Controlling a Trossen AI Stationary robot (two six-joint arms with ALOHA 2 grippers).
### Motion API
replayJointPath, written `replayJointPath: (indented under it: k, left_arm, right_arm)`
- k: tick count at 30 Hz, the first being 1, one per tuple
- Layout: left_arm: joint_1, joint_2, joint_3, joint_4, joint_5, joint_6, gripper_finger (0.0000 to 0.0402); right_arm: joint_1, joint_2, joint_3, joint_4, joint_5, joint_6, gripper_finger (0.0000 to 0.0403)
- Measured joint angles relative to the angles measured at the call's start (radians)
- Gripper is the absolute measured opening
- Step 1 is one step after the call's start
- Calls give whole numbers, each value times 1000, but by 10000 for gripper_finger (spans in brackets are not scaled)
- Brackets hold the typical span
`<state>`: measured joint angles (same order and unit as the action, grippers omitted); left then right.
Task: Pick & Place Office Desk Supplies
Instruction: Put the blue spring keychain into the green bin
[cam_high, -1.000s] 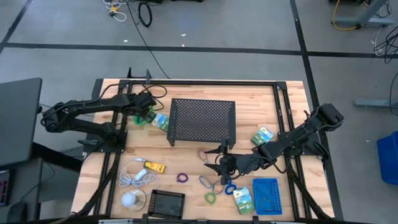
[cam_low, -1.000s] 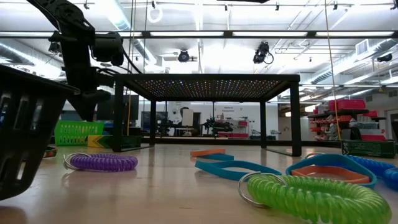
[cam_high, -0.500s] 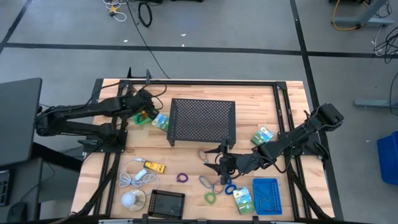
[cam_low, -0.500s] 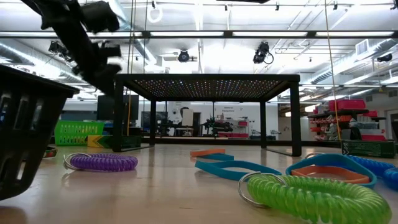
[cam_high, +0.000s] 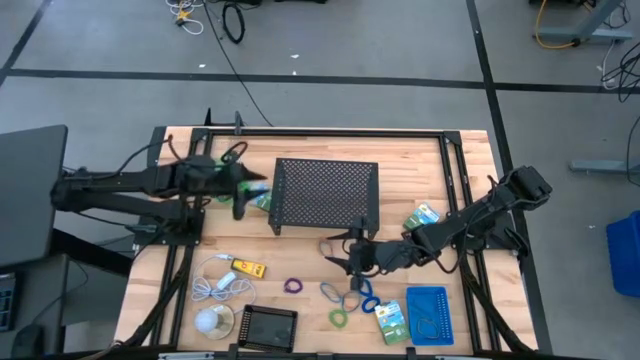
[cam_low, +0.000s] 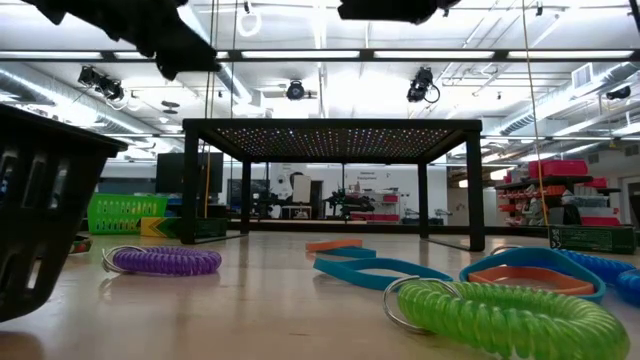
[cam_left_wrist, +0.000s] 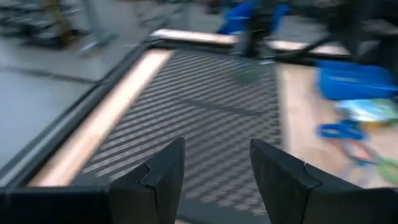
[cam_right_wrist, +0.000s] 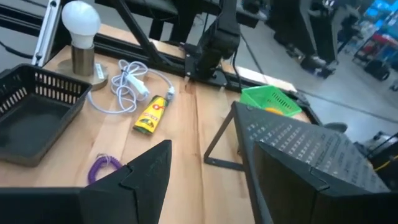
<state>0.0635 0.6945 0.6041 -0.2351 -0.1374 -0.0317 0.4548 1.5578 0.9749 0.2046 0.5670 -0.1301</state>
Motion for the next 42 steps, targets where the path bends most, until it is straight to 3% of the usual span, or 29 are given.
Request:
replayJointPath:
  k: [8,12,17,24,28,32,38,42]
  left_arm:
    - [-155,15,0,113,249,112,188]
    - [-230,15,0,151,320,179,188]
    - [-287,15,0,145,316,179,188]
    - [-355,38,0,128,311,145,188]
    - [-383,39,0,97,256,145,188]
    - [-392,40,0,67,195,130,188]
    - [-392,50,0,92,189,129,188]
    - [-391,72,0,118,183,151,188]
  right_arm:
    - [-29,0,0,-64,-88,112,233]
    - [-29,1,0,-56,-89,114,233]
    - [-63,11,0,22,-182,114,233]
    - [-69,90,0,-92,-296,249,233]
    - [-49,114,0,-157,-315,320,233]
    - [-30,114,40,-320,-332,399,233]
    - [14,114,190,-688,-343,516,233]
    - [29,113,230,-850,-448,667,233]
